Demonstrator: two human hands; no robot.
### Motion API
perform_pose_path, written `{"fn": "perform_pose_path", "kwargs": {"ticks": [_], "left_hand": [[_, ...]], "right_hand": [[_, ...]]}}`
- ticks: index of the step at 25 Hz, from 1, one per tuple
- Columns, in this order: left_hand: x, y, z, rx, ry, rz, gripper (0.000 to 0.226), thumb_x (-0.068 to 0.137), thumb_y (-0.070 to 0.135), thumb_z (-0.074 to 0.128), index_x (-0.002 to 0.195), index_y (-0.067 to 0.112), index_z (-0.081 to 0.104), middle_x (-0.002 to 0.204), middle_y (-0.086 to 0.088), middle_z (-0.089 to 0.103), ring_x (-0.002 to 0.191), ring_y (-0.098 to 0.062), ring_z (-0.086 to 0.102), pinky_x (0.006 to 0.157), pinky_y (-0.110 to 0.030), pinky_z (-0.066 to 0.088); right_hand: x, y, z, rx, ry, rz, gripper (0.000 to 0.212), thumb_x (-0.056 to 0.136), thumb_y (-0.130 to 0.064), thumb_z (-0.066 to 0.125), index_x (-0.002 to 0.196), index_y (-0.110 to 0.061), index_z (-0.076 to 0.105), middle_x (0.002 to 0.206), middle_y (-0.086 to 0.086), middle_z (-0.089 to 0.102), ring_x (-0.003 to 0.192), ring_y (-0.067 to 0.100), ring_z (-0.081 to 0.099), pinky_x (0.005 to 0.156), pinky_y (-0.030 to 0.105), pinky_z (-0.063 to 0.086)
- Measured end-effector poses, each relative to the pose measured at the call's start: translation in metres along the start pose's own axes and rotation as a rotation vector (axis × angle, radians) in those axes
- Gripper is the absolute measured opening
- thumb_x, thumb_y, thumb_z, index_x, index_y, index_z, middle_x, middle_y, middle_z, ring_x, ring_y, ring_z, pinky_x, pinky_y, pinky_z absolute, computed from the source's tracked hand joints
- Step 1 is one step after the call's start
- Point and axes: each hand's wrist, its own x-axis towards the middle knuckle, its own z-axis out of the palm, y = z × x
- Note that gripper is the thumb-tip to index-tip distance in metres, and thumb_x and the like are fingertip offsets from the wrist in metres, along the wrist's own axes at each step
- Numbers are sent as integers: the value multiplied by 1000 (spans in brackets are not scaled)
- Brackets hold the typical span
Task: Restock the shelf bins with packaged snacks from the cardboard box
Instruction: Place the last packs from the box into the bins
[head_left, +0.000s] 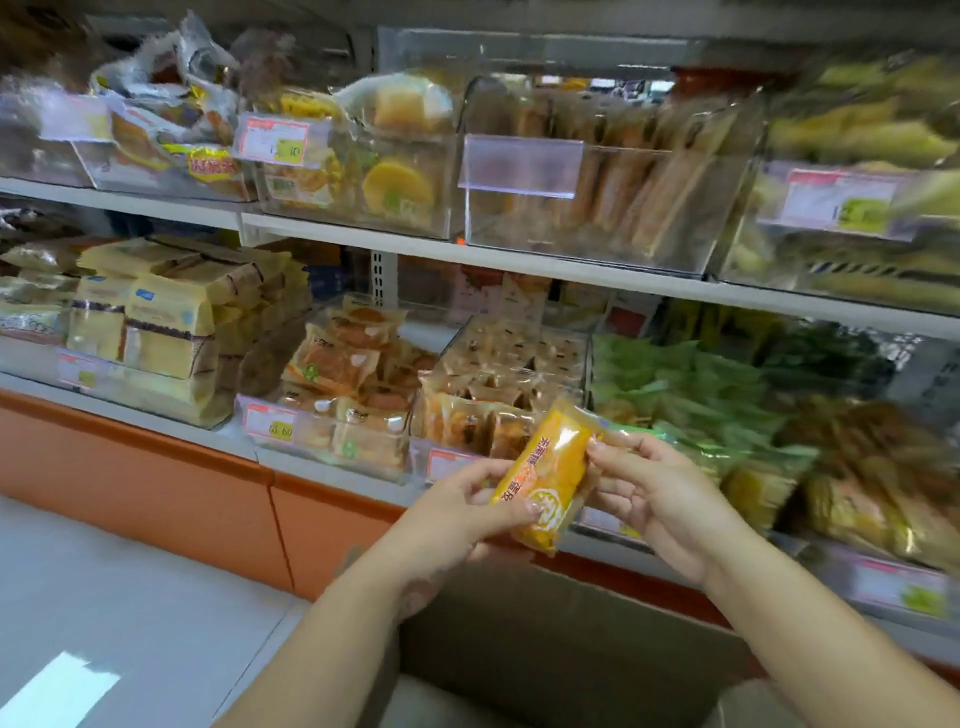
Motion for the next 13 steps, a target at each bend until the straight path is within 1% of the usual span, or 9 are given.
{"fn": "perform_pose_path", "kwargs": {"ticks": [2,3,4,5,6,8,9,11,13], "left_hand": [[7,-8,24,11,36,20,51,78,22,78,124,22,57,106,2,75,101,-19,71,92,-41,56],[11,-11,36,42,52,35,57,72,30,80,124,24,56,107,4,75,101,-17,71,94,-44,55],[16,-12,49,93,59,57,61,67,37,81,122,27,57,107,5,74,99,-16,71,93,-44,56],[22,-10,66,155,45,80,62,64,41,81,119,29,57,107,6,74,97,-14,72,90,-43,57],[29,-5,80,206,16,105,60,64,41,82,117,29,57,107,5,74,96,-13,72,87,-41,59],[46,8,110,282,-65,164,53,69,37,81,116,28,57,107,4,73,94,-10,72,82,-35,60],[56,16,125,330,-107,203,53,70,39,79,117,29,58,107,6,73,94,-8,71,82,-32,60],[79,29,155,427,-155,302,56,67,52,73,119,32,60,106,12,72,95,-2,69,86,-32,58],[100,35,180,553,-117,427,55,72,58,68,121,34,61,108,19,70,100,3,64,93,-29,54]], "right_hand": [[-10,4,-18,-23,-2,10,56,80,-22,73,129,-9,50,98,10,75,87,21,73,70,32,59],[-16,8,-26,-42,-12,16,64,78,-27,74,133,-12,47,104,9,74,93,22,72,78,38,59],[-22,12,-34,-47,-8,18,66,78,-29,75,135,-17,44,108,7,73,96,22,72,83,42,58],[-27,14,-45,-40,19,2,63,80,-27,74,135,-22,44,110,6,72,96,22,72,82,42,58],[-30,13,-56,-32,64,-26,62,81,-24,74,135,-26,43,110,5,72,94,21,72,77,38,59],[-29,4,-85,-16,160,-90,61,82,-19,73,135,-27,44,108,3,72,91,20,72,66,29,57],[-29,-4,-101,-5,204,-127,58,83,-16,72,134,-27,46,103,1,74,89,19,72,64,28,56],[-30,-25,-139,-13,304,-216,51,85,-14,69,130,-26,49,97,0,75,86,17,73,65,28,56],[-32,-43,-180,-74,420,-268,49,85,-16,71,130,-22,52,97,1,75,86,17,72,73,35,58]]}}
